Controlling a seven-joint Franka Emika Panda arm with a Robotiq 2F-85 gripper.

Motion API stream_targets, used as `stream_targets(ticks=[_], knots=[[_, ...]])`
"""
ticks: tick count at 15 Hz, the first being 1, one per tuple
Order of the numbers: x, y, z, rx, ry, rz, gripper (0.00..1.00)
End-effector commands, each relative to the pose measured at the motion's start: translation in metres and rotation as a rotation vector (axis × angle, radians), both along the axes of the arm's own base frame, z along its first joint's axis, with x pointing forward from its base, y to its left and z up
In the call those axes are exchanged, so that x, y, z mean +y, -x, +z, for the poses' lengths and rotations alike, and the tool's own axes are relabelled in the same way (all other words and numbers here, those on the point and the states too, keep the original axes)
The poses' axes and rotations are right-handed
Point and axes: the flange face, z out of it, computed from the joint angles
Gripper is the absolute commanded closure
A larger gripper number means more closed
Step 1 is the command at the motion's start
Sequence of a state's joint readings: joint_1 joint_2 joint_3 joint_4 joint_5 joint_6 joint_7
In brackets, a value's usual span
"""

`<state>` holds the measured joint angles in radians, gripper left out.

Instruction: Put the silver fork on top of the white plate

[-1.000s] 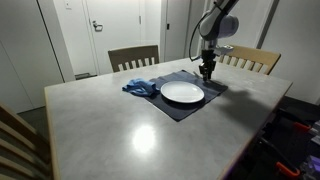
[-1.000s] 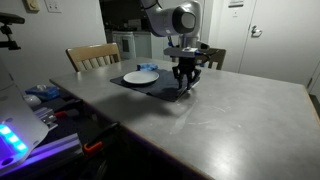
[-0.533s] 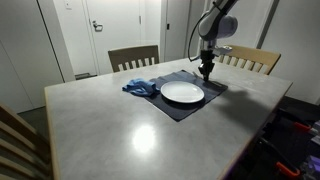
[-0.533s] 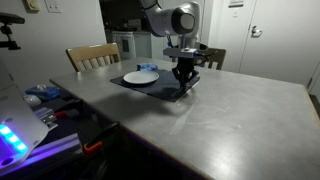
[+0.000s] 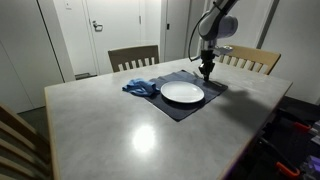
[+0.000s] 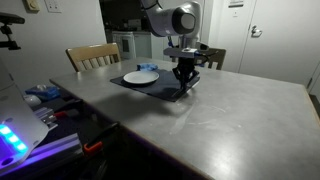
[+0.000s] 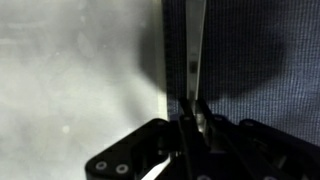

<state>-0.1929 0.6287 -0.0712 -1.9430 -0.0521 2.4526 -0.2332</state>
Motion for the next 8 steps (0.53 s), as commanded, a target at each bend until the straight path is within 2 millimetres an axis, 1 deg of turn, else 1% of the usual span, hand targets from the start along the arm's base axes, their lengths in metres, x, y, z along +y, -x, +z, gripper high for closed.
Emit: stream_targets(ticks=[1,8], knots=[[-0.012,0.001,0.004,0.013,0.002,-0.010,0.97],[-0.018,0.011,0.014,0.051,0.041,-0.043,0.97]])
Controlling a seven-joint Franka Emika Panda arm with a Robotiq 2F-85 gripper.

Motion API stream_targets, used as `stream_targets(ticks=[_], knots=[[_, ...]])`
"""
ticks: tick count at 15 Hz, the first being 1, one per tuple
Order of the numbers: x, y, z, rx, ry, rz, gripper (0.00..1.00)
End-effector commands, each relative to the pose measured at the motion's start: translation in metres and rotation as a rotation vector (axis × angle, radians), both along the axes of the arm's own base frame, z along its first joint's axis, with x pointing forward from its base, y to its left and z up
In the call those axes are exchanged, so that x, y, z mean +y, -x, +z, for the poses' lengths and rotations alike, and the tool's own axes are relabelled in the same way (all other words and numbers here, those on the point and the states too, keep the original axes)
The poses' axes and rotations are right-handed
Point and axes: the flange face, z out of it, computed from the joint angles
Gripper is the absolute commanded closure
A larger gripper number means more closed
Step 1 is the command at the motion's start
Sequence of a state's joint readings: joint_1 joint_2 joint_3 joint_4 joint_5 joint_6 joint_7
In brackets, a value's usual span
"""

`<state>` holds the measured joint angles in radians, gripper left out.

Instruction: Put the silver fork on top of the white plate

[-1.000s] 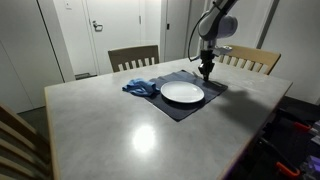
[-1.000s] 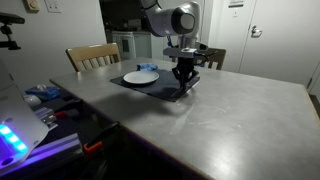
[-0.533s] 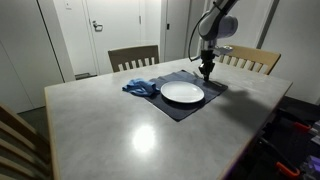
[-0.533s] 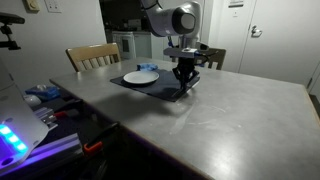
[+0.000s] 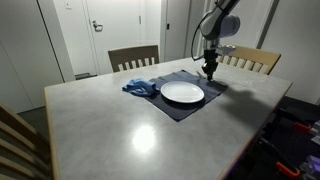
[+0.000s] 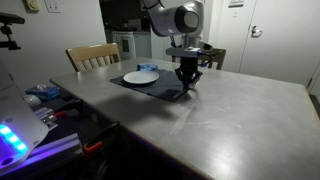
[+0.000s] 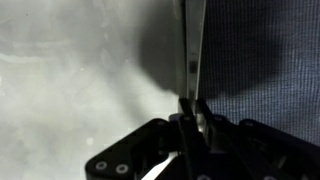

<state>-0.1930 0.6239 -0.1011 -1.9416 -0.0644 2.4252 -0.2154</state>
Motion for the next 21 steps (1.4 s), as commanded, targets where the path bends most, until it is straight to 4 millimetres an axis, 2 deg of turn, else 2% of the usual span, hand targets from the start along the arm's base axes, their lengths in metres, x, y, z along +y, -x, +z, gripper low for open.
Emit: stream_targets(ticks=[1,5,10,14,21], knots=[[-0.001,0.005,0.014,0.028,0.030,-0.010,0.97],[0.001,0.005,0.031,0.048,0.046,-0.020,0.97],[0.022,0.016,0.050,0.145,0.034,0.001,0.97],[0.035,0.012,0.063,0.163,0.049,0.023,0.97],[0.060,0.005,0.063,0.180,0.051,0.068,0.97]])
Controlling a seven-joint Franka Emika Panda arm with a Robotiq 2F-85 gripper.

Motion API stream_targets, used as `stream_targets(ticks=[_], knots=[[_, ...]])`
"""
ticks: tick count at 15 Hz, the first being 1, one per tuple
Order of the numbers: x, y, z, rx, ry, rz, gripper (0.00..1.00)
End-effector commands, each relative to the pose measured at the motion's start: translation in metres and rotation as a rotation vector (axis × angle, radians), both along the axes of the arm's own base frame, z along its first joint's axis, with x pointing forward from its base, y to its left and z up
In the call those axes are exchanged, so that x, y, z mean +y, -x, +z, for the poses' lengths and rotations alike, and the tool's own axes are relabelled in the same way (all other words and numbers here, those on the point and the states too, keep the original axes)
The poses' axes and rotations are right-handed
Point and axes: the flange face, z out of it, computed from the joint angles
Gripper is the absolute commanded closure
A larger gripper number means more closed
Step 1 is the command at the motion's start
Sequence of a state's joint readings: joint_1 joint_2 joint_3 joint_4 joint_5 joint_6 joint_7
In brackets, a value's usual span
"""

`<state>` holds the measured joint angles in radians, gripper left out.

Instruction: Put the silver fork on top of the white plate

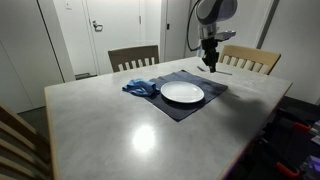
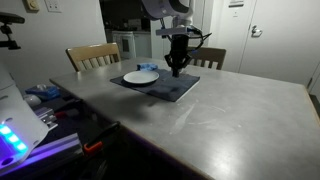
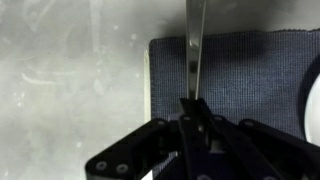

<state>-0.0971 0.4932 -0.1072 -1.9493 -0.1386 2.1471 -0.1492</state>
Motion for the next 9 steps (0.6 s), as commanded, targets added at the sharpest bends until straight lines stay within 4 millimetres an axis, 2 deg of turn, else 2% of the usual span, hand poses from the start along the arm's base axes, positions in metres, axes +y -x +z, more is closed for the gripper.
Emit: stream_targets(ticks=[1,9], knots=[[0.013,0.002,0.005,0.022,0.015,0.021,0.97],[0.048,0.001,0.000,0.039,0.024,0.042,0.97]])
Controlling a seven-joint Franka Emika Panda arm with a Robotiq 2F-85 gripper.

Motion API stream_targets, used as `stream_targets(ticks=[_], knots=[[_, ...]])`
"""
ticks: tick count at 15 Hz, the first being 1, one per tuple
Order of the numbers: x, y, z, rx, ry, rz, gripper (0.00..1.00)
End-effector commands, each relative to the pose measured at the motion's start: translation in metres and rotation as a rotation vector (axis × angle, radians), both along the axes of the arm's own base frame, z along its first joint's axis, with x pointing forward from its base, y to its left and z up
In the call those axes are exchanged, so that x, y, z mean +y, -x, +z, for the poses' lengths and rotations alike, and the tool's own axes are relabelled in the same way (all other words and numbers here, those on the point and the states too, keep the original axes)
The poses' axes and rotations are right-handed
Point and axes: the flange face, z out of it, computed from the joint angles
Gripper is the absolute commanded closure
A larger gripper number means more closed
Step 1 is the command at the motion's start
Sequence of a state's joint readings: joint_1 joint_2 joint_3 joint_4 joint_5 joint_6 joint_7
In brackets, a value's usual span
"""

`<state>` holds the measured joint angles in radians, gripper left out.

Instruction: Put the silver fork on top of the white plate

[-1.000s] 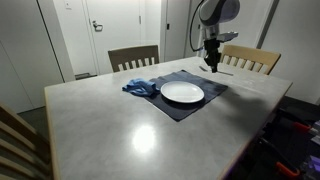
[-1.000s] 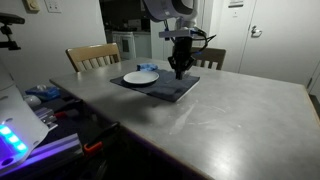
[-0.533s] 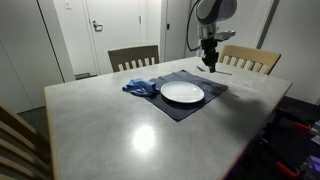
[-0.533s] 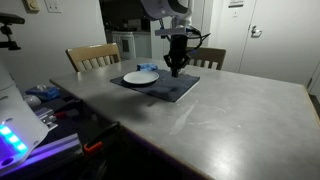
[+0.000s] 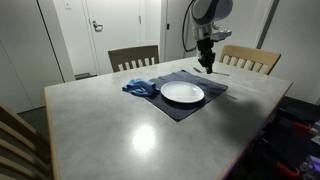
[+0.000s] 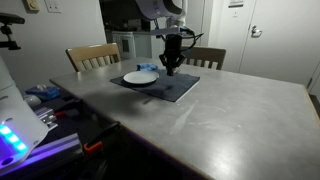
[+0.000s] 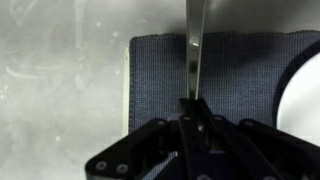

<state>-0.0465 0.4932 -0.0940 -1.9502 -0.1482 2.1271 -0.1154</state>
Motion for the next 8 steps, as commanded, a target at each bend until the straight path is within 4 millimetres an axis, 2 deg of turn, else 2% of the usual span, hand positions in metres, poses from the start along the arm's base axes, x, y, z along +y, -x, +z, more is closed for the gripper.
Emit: stream_targets(ticks=[1,5,8], knots=[[0.017,0.004,0.001,0.023,0.015,0.006,0.97],[0.034,0.005,-0.002,0.024,0.036,0.003,0.97],[0.041,0.009,-0.011,0.038,0.070,0.041,0.97]])
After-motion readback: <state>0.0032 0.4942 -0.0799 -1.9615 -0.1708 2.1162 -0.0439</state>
